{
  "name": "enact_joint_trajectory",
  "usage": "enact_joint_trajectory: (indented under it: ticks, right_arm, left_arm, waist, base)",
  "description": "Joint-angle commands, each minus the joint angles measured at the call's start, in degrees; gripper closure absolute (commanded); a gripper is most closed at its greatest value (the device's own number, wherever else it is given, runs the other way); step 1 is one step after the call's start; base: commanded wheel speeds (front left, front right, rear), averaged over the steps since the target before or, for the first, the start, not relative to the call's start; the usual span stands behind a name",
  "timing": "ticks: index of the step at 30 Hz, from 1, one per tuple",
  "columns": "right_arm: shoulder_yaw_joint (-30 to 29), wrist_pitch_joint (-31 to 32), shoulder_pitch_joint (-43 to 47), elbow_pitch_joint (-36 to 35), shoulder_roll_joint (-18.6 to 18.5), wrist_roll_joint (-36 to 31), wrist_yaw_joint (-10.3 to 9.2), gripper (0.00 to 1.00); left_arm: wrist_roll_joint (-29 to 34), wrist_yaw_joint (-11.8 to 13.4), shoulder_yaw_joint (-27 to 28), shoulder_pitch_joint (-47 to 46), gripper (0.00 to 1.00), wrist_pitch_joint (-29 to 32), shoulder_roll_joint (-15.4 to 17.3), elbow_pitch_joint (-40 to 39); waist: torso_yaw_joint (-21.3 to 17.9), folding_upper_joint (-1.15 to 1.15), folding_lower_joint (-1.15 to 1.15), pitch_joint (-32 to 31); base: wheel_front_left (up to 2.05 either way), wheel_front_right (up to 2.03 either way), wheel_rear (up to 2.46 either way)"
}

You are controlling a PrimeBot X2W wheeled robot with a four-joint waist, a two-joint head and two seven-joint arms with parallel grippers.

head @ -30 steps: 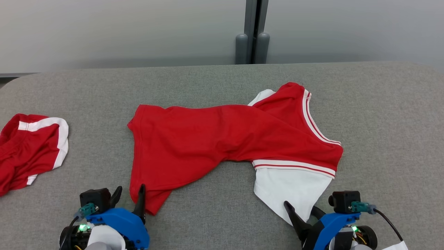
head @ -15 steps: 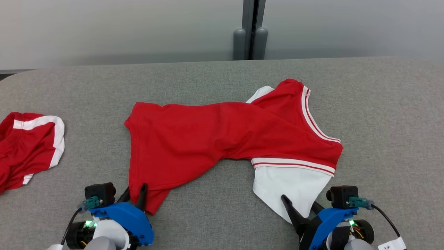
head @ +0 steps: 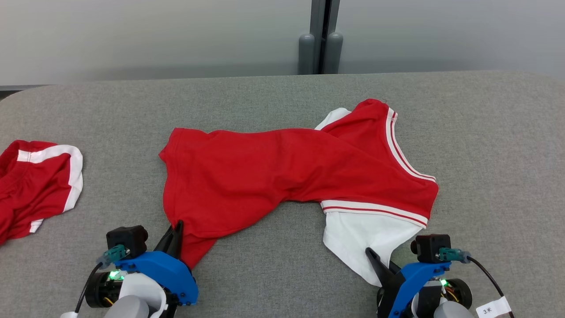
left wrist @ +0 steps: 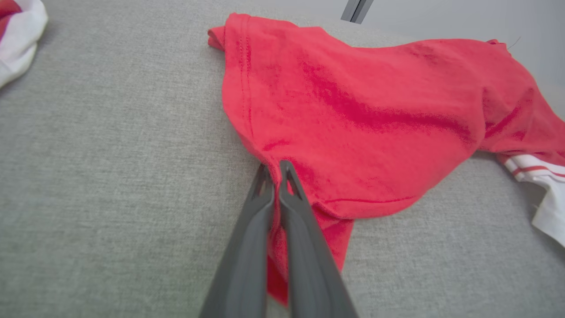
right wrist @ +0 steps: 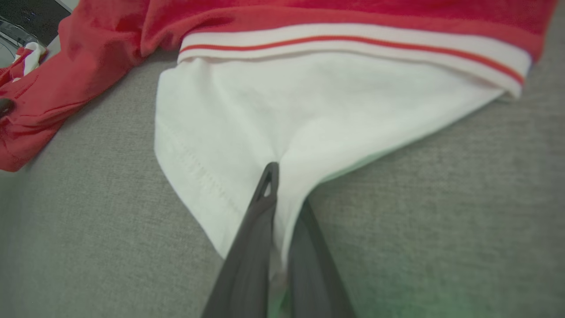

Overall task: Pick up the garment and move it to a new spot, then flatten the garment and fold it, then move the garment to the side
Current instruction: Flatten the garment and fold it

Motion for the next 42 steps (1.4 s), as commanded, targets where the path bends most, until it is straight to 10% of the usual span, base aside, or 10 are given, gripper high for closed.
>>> enact_joint_trajectory:
  ticks: [1, 18, 32, 42]
  right_arm:
    - [0.8, 0.7, 0.4, 1.3, 0.4, 0.0, 0.03, 1.0]
    - [-8.4, -8.3, 1.1, -12.8, 0.1, -7.6, 0.03, 1.0]
    - [-20.0, 4.7, 6.8, -48.3, 0.1, -15.9, 0.03, 1.0]
    - [-18.2, 16.8, -5.1, -56.5, -4.0, -16.1, 0.03, 1.0]
  left_arm:
    - [-0.4, -0.1, 0.3, 0.6, 1.0, -0.3, 0.1, -0.3]
    - [-9.3, -4.3, 6.2, 2.3, 1.0, -7.4, -1.6, -10.8]
    - [-25.3, -6.6, 10.5, 3.3, 1.0, 0.0, 0.6, -32.3]
    - [-32.3, -1.2, 13.3, -7.5, 1.0, 9.8, 3.2, -41.3]
  waist:
    - [0.0, 0.0, 0.0, 0.0]
    - [-1.1, 0.0, 0.0, -2.6]
    - [-3.6, 0.0, 0.0, -5.3]
    - [-4.8, 0.0, 0.0, -1.6]
  base:
    - [0.0, 0.0, 0.0]
    - [0.0, 0.0, 0.0]
    - [0.0, 0.0, 0.0]
    - [0.0, 0.0, 0.0]
